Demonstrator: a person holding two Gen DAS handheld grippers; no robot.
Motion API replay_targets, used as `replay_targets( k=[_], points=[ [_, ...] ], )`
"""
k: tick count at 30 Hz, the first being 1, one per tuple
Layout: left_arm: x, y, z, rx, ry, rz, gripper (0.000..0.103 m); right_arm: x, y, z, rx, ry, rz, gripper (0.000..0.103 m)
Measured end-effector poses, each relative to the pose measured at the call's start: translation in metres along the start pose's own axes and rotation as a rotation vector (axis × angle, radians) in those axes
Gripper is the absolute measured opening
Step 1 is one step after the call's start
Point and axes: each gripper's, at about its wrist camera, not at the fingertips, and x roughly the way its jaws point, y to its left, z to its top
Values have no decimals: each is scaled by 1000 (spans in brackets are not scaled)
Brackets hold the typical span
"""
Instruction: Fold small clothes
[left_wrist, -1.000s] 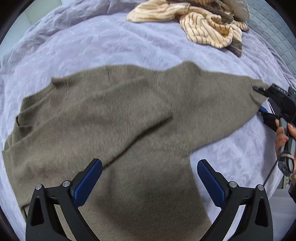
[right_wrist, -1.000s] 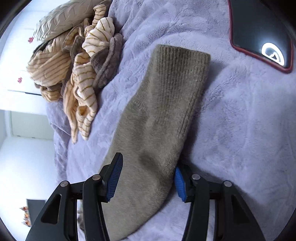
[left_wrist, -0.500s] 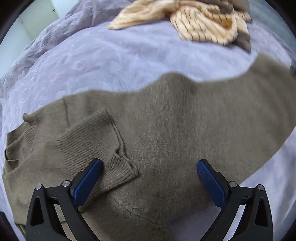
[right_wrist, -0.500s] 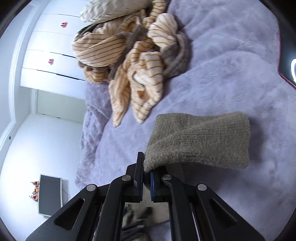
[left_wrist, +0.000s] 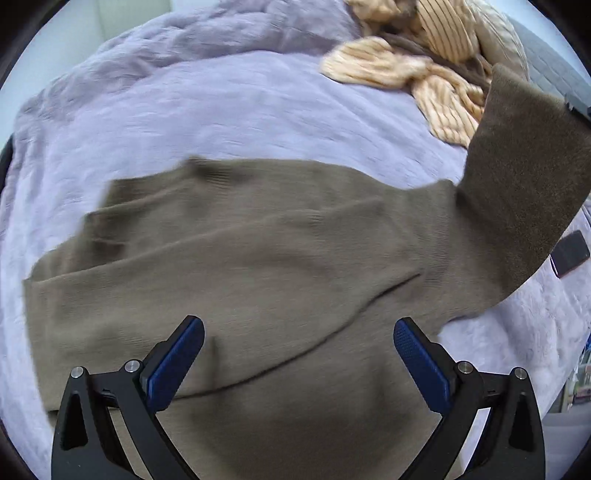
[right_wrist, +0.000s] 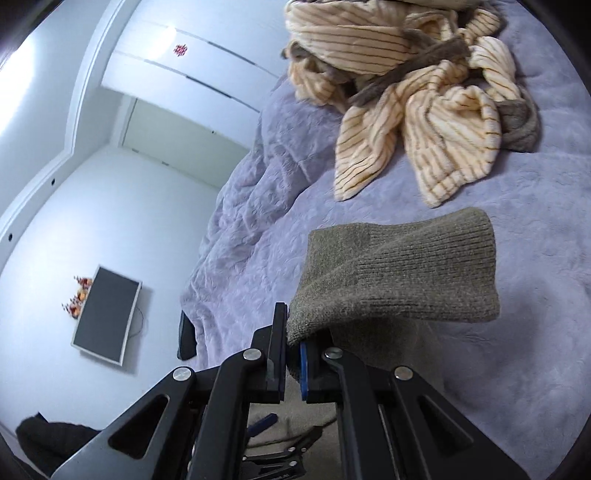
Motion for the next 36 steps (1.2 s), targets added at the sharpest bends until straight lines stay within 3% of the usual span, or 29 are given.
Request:
replay_targets(
  k=[6,14,20,23,27,28,30,32,36],
  points=[
    [-42,100,-20,-70,-55,65,103,69,72,-45,-161,124,-16,6],
    [-62,226,-63,-241,-12,141,103,197,144,-160,-425,357,-83,6],
    [-74,287,-95,-346,0,153,103,258,165,-244,-687,490,-282,10],
    [-68,298,-107,-369,15,132,103,260,170,-261,-772,507,-373,19],
    [-62,294,-111,-358,19,95,103,245,184,-275,-868,521,-384,53],
    [-62,291,-110,-349,17,83,103,242,190,-278,-888,520,-381,56],
    [-61,285,-107,-333,12,64,103,233,194,-275,-880,526,-362,57],
    [-61,278,-102,-322,5,52,103,226,186,-263,-768,524,-341,57],
    [-64,272,-97,-319,-11,32,103,221,135,-216,-309,485,-298,57]
  ],
)
